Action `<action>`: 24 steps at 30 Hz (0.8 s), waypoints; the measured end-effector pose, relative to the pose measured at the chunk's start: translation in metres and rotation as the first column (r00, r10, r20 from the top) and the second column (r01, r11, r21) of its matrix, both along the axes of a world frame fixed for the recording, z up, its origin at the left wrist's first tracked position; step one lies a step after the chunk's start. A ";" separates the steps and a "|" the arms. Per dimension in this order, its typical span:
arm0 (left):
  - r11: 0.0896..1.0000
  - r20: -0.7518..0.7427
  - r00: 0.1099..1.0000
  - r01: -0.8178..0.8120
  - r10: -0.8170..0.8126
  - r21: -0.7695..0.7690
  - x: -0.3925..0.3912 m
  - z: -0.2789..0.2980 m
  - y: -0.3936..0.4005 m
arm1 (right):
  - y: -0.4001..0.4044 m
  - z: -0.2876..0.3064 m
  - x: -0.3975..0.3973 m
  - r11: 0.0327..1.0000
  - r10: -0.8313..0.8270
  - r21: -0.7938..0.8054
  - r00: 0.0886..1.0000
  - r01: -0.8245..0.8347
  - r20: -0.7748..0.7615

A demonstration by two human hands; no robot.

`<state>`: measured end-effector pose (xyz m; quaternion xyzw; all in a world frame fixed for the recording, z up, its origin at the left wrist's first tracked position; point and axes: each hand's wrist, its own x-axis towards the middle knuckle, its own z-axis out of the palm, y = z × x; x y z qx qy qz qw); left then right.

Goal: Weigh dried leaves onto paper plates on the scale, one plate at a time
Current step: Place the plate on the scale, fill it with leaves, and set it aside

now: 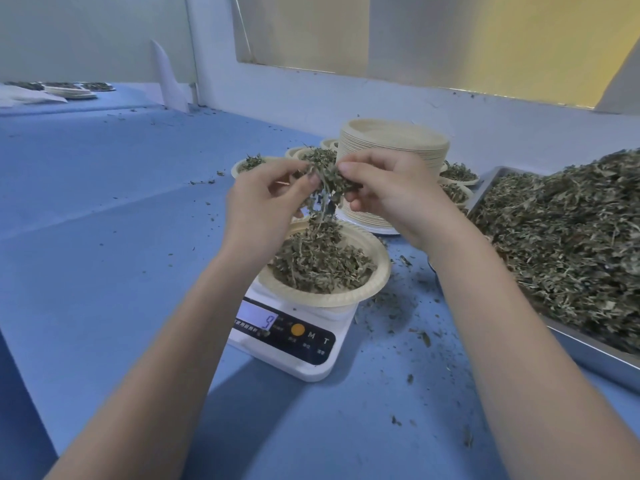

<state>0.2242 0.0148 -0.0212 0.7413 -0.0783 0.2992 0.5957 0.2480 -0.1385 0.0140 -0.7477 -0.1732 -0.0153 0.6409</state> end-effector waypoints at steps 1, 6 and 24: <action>1.000 -0.002 1.000 -0.001 0.001 0.009 0.001 0.003 -0.001 | 0.002 0.000 0.000 0.999 0.001 0.054 0.999 0.001 -0.038; 0.993 -0.045 0.996 0.079 -0.075 0.086 0.004 0.016 -0.007 | 0.015 -0.001 0.001 0.942 0.069 0.336 0.971 0.012 -0.230; 0.948 -0.181 0.982 0.105 -0.052 0.299 -0.008 0.019 0.011 | 0.018 -0.014 0.007 0.825 0.229 0.561 0.870 0.065 -0.437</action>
